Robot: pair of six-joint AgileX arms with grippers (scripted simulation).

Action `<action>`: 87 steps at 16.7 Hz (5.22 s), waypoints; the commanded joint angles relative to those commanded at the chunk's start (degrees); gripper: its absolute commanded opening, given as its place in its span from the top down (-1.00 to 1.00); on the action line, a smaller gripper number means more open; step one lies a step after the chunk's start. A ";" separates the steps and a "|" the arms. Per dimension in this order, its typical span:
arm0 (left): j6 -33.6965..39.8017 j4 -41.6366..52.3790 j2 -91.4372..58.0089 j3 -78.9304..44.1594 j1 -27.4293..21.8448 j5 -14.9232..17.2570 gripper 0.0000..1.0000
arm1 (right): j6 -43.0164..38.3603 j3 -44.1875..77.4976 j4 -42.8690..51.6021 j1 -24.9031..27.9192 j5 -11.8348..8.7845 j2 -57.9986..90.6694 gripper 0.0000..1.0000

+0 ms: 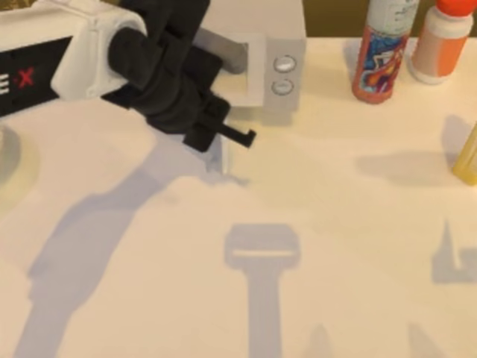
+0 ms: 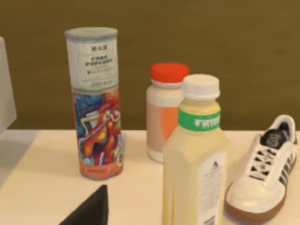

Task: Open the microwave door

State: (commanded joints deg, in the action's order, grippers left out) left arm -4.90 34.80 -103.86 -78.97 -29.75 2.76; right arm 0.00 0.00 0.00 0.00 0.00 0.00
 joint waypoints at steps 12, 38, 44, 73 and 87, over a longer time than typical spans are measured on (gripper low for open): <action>0.00 0.00 0.00 0.00 0.00 0.00 1.00 | 0.00 0.00 0.00 0.00 0.00 0.00 -1.00; -9.19 0.22 3.49 4.15 3.34 5.26 1.00 | 0.00 0.00 0.00 0.00 0.00 0.00 -1.00; -9.19 0.22 3.49 4.15 3.34 5.26 1.00 | 0.00 0.00 0.00 0.00 0.00 0.00 -1.00; -19.60 2.05 5.95 6.77 7.46 10.83 1.00 | 0.00 0.00 0.00 0.00 0.00 0.00 -1.00; -19.60 2.05 5.95 6.77 7.46 10.83 1.00 | 0.00 0.00 0.00 0.00 0.00 0.00 -1.00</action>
State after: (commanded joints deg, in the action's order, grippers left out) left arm -24.50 36.84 -97.91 -72.20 -22.29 13.59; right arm 0.00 0.00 0.00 0.00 0.00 0.00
